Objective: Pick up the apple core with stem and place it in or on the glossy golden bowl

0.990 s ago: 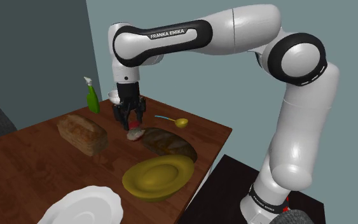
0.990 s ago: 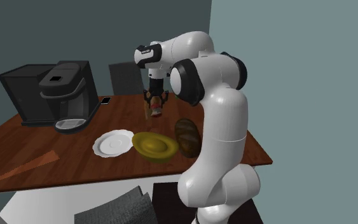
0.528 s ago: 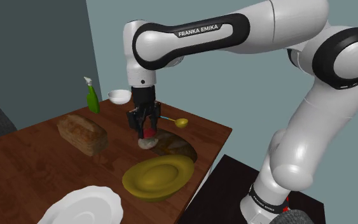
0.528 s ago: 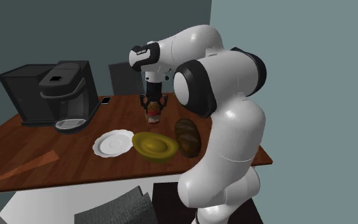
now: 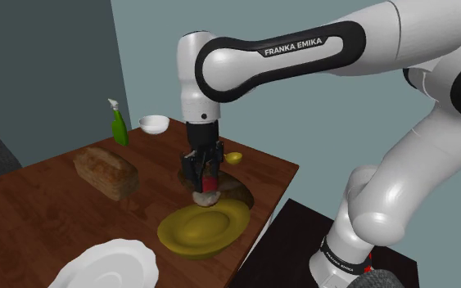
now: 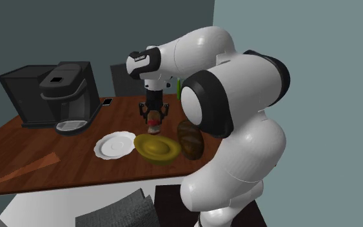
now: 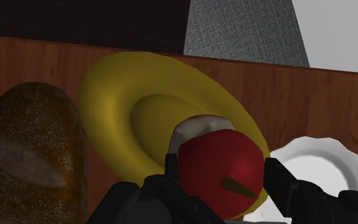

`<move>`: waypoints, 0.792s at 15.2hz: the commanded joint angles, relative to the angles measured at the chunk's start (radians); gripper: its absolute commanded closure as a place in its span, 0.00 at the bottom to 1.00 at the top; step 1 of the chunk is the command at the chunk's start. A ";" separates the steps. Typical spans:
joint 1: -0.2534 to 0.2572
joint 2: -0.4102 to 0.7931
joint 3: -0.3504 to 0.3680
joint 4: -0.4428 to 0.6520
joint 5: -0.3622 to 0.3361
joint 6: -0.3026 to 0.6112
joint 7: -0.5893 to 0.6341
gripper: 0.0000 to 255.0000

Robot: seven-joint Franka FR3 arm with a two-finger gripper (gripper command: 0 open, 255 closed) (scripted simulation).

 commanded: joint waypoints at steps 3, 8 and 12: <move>0.001 0.005 0.004 -0.052 0.004 0.056 -0.010 1.00; 0.003 0.023 0.011 -0.103 0.006 0.125 -0.017 1.00; 0.004 0.045 0.017 -0.145 0.008 0.188 -0.024 1.00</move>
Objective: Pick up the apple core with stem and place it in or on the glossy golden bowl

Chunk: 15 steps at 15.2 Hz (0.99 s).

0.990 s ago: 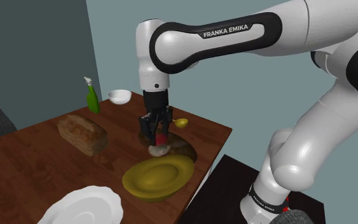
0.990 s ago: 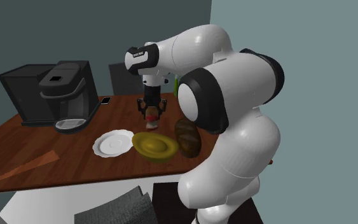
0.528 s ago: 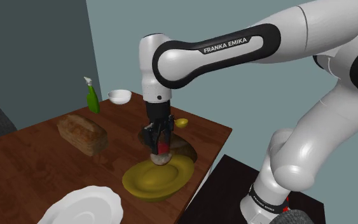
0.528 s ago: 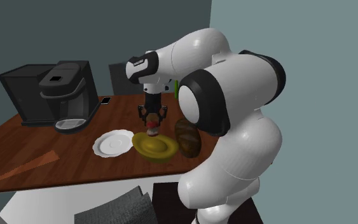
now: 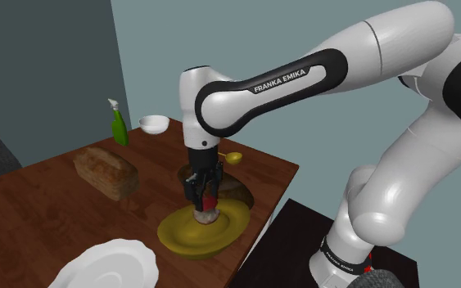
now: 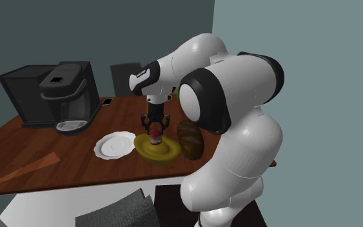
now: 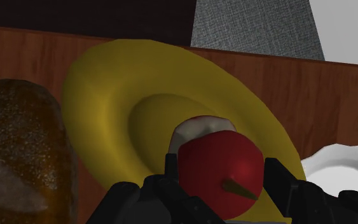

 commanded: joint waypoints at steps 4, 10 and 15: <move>0.001 0.007 0.002 -0.011 0.001 0.019 -0.001 1.00; 0.001 0.007 0.002 -0.011 0.001 0.019 -0.001 0.00; -0.003 0.001 -0.003 0.017 -0.003 -0.015 0.000 0.00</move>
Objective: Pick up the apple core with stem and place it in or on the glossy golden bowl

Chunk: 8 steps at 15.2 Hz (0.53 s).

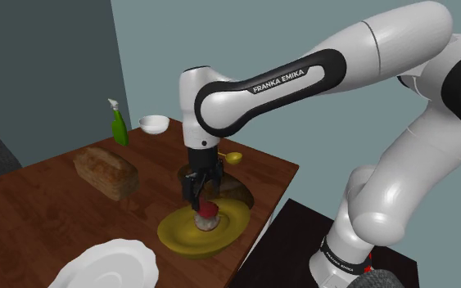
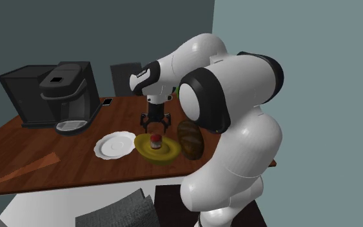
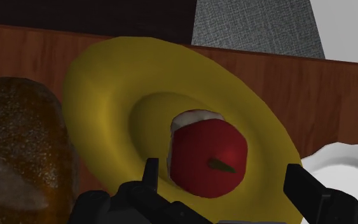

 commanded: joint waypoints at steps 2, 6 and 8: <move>-0.007 -0.011 -0.012 0.073 -0.010 -0.086 0.005 0.00; -0.009 -0.013 -0.016 0.098 -0.013 -0.112 0.006 0.00; -0.009 -0.013 -0.016 0.098 -0.013 -0.112 0.006 0.00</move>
